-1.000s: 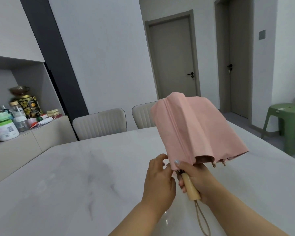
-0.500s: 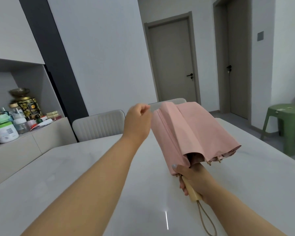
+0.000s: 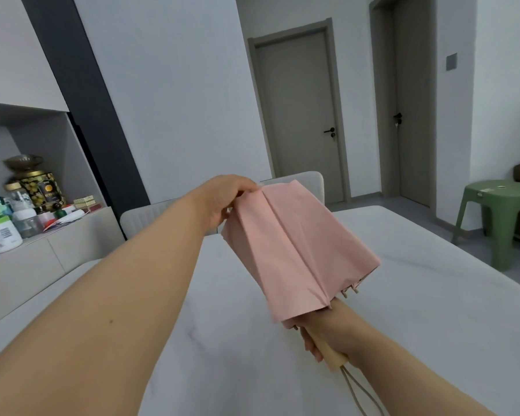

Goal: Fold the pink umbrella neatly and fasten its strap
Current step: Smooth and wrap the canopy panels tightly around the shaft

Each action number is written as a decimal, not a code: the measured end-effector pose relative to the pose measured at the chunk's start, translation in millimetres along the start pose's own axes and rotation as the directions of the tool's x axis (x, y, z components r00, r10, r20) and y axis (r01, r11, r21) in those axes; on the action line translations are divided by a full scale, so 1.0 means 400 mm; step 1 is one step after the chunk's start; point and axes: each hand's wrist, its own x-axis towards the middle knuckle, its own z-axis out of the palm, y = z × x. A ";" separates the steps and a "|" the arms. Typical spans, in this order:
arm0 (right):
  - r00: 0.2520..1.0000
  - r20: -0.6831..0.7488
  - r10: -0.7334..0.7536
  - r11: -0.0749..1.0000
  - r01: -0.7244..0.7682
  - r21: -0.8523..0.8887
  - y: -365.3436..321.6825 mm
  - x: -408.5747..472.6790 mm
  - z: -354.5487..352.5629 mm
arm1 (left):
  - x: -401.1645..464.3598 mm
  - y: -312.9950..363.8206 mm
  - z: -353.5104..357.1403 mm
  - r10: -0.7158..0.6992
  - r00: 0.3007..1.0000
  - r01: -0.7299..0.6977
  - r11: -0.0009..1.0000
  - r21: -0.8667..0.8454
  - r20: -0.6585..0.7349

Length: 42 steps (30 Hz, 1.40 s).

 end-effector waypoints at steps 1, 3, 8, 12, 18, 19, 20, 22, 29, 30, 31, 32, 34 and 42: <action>1.000 0.008 0.007 1.000 -0.007 0.005 0.002 0.002 -0.001 | 0.000 -0.004 -0.009 0.015 0.999 -0.013 0.998 -0.064 0.037; 0.999 0.028 0.016 1.000 -0.016 0.022 0.007 0.004 -0.005 | -0.006 -0.006 -0.024 0.028 0.995 -0.022 0.998 -0.063 0.091; 0.996 0.094 -0.001 0.990 -0.012 0.139 0.035 0.010 0.000 | -0.022 -0.001 -0.039 -0.053 0.999 0.051 0.962 0.270 -0.002; 0.992 0.127 0.003 0.984 -0.025 0.175 0.037 0.013 0.002 | -0.014 -0.005 -0.061 -0.021 0.994 0.029 0.997 -0.077 0.105; 0.991 0.131 -0.003 0.980 -0.023 0.197 0.040 0.017 0.000 | -0.013 -0.019 -0.062 -0.017 0.997 0.021 0.998 -0.060 0.074; 0.991 0.134 -0.007 0.979 -0.021 0.205 0.042 0.017 0.000 | -0.011 -0.022 -0.063 -0.014 0.997 0.023 0.994 -0.103 0.081; 0.990 0.137 -0.017 0.976 -0.013 0.218 0.042 0.017 0.000 | -0.011 -0.025 -0.063 -0.014 0.997 0.023 0.993 -0.118 0.079; 0.989 0.143 -0.043 0.971 0.008 0.238 0.042 0.016 0.000 | -0.013 -0.032 -0.060 -0.013 0.998 0.019 0.995 -0.096 0.062; 0.990 0.136 -0.039 0.977 0.010 0.212 0.041 0.019 0.000 | -0.012 -0.042 -0.077 0.054 0.998 -0.047 0.960 -0.275 0.018; 0.989 0.142 -0.040 0.977 0.009 0.213 0.040 0.018 0.000 | -0.012 -0.044 -0.079 0.063 0.998 -0.053 0.966 -0.251 0.031; 0.989 0.146 -0.039 0.977 0.007 0.212 0.040 0.017 0.002 | -0.014 -0.045 -0.081 0.066 0.997 -0.054 0.972 -0.228 0.046; 0.988 0.149 -0.040 0.978 0.007 0.210 0.041 0.018 0.003 | -0.015 -0.045 -0.082 0.067 0.996 -0.054 0.975 -0.217 0.057; 0.987 0.154 -0.050 0.977 0.016 0.211 0.042 0.017 0.004 | -0.019 -0.045 -0.080 0.076 0.995 -0.060 0.970 -0.234 0.061; 0.987 0.161 -0.026 0.982 -0.005 0.190 0.042 0.018 0.005 | -0.015 -0.050 -0.096 0.031 0.999 -0.030 0.997 -0.068 0.027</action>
